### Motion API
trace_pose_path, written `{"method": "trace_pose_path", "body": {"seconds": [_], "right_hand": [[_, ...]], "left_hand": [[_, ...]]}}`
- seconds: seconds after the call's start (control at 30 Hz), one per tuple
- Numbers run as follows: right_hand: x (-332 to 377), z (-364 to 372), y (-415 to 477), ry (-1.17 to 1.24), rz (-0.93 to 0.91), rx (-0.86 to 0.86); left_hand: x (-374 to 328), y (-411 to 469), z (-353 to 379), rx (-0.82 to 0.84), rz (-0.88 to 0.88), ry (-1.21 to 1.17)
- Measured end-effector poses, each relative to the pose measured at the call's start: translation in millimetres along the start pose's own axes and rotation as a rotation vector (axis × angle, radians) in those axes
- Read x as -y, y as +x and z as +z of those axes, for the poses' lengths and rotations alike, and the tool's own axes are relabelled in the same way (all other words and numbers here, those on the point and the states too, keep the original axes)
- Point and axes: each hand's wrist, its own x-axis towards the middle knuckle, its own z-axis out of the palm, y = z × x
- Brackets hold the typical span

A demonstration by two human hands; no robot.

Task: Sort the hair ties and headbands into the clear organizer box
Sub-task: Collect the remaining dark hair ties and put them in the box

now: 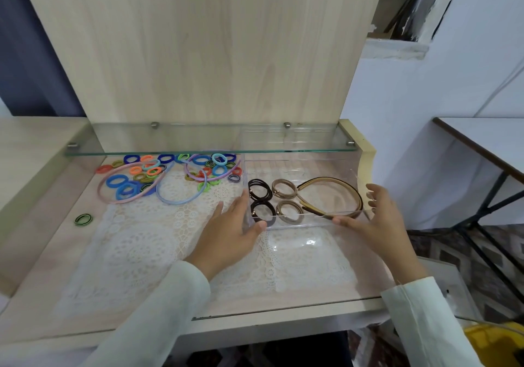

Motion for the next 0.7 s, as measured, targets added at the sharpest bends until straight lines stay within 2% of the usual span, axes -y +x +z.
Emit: {"method": "trace_pose_path", "body": {"seconds": [0.23,0.7], "right_hand": [[12,-4,6,0.001,-0.043,-0.038],[12,-2,17,0.010,-0.052,-0.054]], "left_hand": [[-1,5,-5,-0.037,0.023,-0.067],[-2,17,-9,-0.060,0.019,-0.049]]}}
